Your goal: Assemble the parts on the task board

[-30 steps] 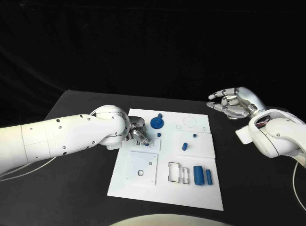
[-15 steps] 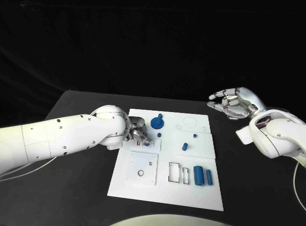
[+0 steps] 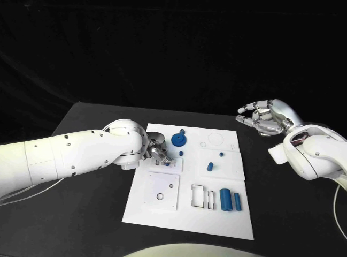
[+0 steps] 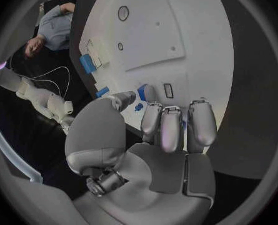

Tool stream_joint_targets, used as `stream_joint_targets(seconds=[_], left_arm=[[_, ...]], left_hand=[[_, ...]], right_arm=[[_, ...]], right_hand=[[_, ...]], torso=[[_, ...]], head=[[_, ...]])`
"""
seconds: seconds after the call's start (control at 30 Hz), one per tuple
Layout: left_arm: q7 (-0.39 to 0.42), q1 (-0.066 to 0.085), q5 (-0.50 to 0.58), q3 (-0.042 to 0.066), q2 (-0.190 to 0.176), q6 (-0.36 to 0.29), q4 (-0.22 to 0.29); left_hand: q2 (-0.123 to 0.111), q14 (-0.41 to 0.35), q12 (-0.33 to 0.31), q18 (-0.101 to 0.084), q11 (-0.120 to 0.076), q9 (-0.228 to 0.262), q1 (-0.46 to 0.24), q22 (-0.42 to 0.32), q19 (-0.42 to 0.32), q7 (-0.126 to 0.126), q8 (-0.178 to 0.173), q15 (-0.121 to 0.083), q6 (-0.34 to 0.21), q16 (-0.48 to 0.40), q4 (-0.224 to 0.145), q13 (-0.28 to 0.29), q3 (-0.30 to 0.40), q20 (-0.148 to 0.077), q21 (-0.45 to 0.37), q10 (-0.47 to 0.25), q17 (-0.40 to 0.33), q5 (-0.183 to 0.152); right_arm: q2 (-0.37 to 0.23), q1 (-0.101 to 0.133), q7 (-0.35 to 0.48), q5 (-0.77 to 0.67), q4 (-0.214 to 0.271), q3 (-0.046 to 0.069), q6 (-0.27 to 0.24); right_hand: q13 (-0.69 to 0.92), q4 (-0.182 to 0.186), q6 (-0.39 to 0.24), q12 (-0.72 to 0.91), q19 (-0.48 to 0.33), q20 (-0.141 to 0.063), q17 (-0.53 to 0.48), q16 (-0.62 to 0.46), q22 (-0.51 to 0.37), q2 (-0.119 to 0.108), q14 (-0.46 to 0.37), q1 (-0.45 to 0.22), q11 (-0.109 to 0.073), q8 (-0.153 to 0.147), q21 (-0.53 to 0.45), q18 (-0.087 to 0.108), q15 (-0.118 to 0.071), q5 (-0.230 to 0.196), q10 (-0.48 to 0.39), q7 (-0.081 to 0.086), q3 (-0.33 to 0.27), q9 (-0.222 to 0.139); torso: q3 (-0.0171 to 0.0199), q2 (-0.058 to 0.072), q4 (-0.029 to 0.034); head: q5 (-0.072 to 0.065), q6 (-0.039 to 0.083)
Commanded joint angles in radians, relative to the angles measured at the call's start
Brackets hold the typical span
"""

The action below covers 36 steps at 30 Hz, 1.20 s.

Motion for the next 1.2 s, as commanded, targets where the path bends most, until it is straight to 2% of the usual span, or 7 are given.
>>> stream_joint_targets(seconds=[0.03,0.4,0.67,0.77,0.83,0.9,1.2], left_arm=[[0.003,0.0,-0.009,0.002,-0.002,0.007,0.007],[0.003,0.007,0.019,0.023,-0.01,-0.016,0.016],[0.002,0.04,0.041,0.035,-0.004,-0.013,-0.005],[0.002,0.053,0.043,0.036,-0.002,-0.015,-0.016],[0.008,0.064,0.053,0.038,-0.001,-0.018,-0.03],[0.012,0.073,0.062,0.039,0.001,-0.021,-0.044],[0.038,0.1,0.042,0.045,0.011,0.009,-0.111]], left_hand=[[-0.003,0.051,0.0,-0.015,-0.002,-0.002,-0.001,-0.004,-0.001,-0.002,0.001,-0.008,0.002,0.003,-0.002,-0.006,-0.006,-0.002,-0.004,0.002,0.046,0.004],[-0.017,0.05,-0.03,-0.009,0.003,-0.013,0.027,-0.032,-0.019,0.005,-0.001,-0.007,-0.024,0.001,-0.003,-0.049,0.008,-0.003,-0.017,-0.024,0.045,0.008],[-0.022,0.05,-0.05,-0.005,0.008,-0.017,0.035,-0.054,-0.034,0.011,-0.002,-0.003,-0.038,0.0,-0.004,-0.078,0.015,0.0,-0.027,-0.043,0.043,0.01],[-0.024,0.048,-0.156,0.004,0.02,-0.032,0.115,-0.103,-0.067,0.025,-0.017,0.005,-0.084,-0.002,-0.017,-0.22,0.099,0.008,-0.053,-0.13,0.04,0.013],[-0.031,0.038,-0.327,0.026,0.044,-0.053,0.197,-0.217,-0.141,0.056,-0.039,0.028,-0.128,-0.015,-0.046,-0.432,0.237,0.025,-0.116,-0.247,0.02,0.008],[-0.038,0.032,-0.408,0.036,0.058,-0.063,0.205,-0.276,-0.177,0.07,-0.053,0.038,-0.152,-0.022,-0.053,-0.521,0.266,0.033,-0.149,-0.307,0.008,0.007],[-0.049,0.027,-0.505,0.057,0.093,-0.113,0.244,-0.395,-0.234,0.112,-0.103,0.071,-0.189,-0.022,-0.069,-0.603,0.255,0.061,-0.232,-0.343,0.005,-0.007]], right_arm=[[0.0,-0.001,0.006,-0.004,0.0,0.0,0.004],[0.002,-0.003,0.007,-0.003,-0.007,0.0,0.002],[0.006,-0.005,0.008,-0.001,-0.013,0.0,0.002],[0.007,-0.005,0.009,0.0,-0.015,0.0,0.002],[0.008,-0.006,0.009,0.003,-0.017,0.0,0.003],[0.009,-0.006,0.01,0.004,-0.018,0.0,0.004],[0.01,-0.008,0.011,0.009,-0.021,0.0,0.008]], right_hand=[[-0.001,0.007,-0.006,-0.003,-0.004,0.001,0.037,-0.002,-0.001,0.002,0.045,-0.008,-0.001,0.004,-0.002,0.015,-0.006,-0.005,-0.009,0.0,-0.001,-0.001],[-0.002,0.009,-0.007,-0.004,-0.006,0.001,0.033,-0.004,-0.004,0.001,0.044,-0.011,-0.001,0.005,-0.006,0.016,-0.006,-0.006,-0.01,0.0,-0.003,-0.001],[-0.004,0.012,-0.008,-0.004,-0.008,0.001,0.03,-0.005,-0.006,0.0,0.043,-0.014,-0.001,0.006,-0.01,0.017,-0.006,-0.006,-0.011,0.0,-0.005,-0.001],[-0.004,0.013,-0.008,-0.004,-0.008,0.001,0.03,-0.006,-0.006,0.0,0.043,-0.014,-0.001,0.006,-0.01,0.017,-0.006,-0.006,-0.011,0.0,-0.005,-0.001],[-0.004,0.013,-0.008,-0.004,-0.008,0.001,0.03,-0.005,-0.006,0.0,0.043,-0.014,-0.001,0.006,-0.009,0.016,-0.006,-0.006,-0.011,0.0,-0.005,-0.001],[-0.004,0.014,-0.009,-0.004,-0.008,0.001,0.03,-0.005,-0.006,0.001,0.043,-0.014,-0.001,0.007,-0.01,0.017,-0.006,-0.003,-0.01,0.0,-0.005,-0.001],[-0.004,0.015,-0.009,-0.003,-0.009,0.001,0.031,-0.006,-0.007,0.002,0.043,-0.012,-0.001,0.009,-0.011,0.017,-0.006,0.004,-0.01,0.0,-0.004,-0.001]], torso=[[0.0,0.0,-0.0002],[0.0003,-0.001,0.0003],[0.0018,-0.002,0.0001],[0.0007,0.0,0.0002],[-0.0003,0.0,0.0007],[-0.0006,0.0,0.0004],[-0.0021,0.002,-0.0003]], head=[[0.001,0.002],[0.003,0.009],[0.005,0.018],[0.003,0.022],[0.001,0.025],[0.001,0.027],[-0.004,0.036]])
